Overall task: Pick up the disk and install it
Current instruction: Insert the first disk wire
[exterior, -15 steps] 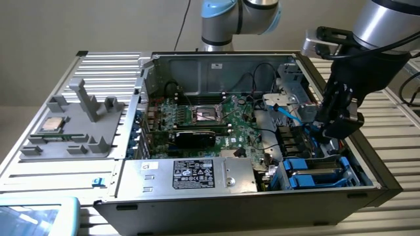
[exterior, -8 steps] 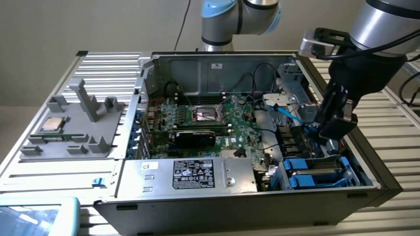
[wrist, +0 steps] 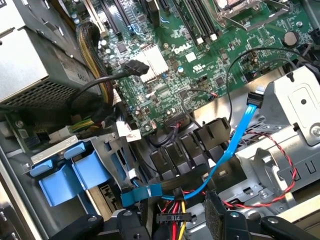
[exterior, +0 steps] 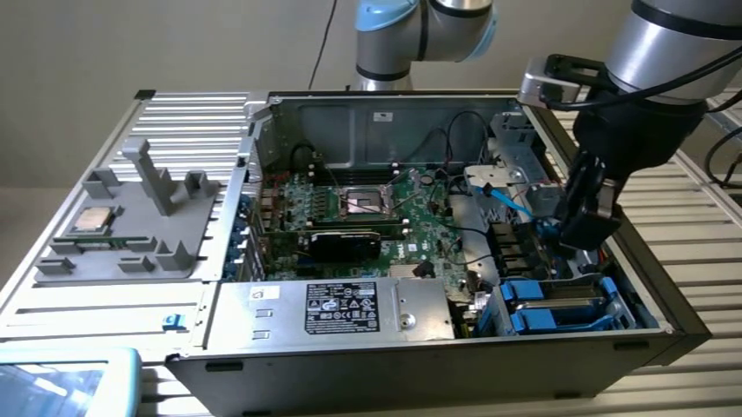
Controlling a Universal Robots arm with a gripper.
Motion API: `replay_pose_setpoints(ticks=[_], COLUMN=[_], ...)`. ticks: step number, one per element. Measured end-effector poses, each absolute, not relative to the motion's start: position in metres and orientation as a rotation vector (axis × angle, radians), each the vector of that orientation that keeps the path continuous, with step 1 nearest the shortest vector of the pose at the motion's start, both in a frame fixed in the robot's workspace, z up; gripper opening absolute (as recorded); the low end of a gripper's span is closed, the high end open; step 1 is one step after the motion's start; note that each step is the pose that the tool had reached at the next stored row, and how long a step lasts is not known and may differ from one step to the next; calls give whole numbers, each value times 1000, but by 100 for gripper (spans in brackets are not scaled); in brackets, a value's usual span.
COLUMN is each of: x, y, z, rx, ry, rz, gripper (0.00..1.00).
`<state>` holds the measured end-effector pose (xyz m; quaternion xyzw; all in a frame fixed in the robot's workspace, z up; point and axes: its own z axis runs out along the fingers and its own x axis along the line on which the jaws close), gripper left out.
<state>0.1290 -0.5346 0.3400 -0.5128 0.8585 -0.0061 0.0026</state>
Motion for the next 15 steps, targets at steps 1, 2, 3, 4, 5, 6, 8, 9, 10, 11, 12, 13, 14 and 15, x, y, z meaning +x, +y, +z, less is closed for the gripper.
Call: replay_pose_setpoints(ticks=[1, 2, 3, 4, 5, 6, 8, 9, 10, 11, 12, 13, 14, 15], x=[128, 126, 125, 124, 125, 125, 124, 125, 125, 124, 124, 124, 124, 124], y=[-534, -534, -534, -534, -534, -534, -534, -534, -534, -534, -534, -534, -534, -533], z=[340, 340, 340, 340, 340, 340, 340, 339, 340, 340, 340, 340, 341, 341], rx=[-1608, -1607, -1606, -1604, -1603, -1601, -1597, -1597, -1597, -1598, -1599, -1600, -1601, -1602], ry=[2692, 2692, 2693, 2693, 2694, 2693, 2692, 2692, 2693, 2694, 2695, 2697, 2699, 2700], rz=[-21, -21, -22, -22, -22, -23, -27, -30, -35, -40, -46, -53, -59, -65], gripper=[58, 58, 58, 58, 58, 58, 58, 58, 58, 58, 58, 58, 58, 58])
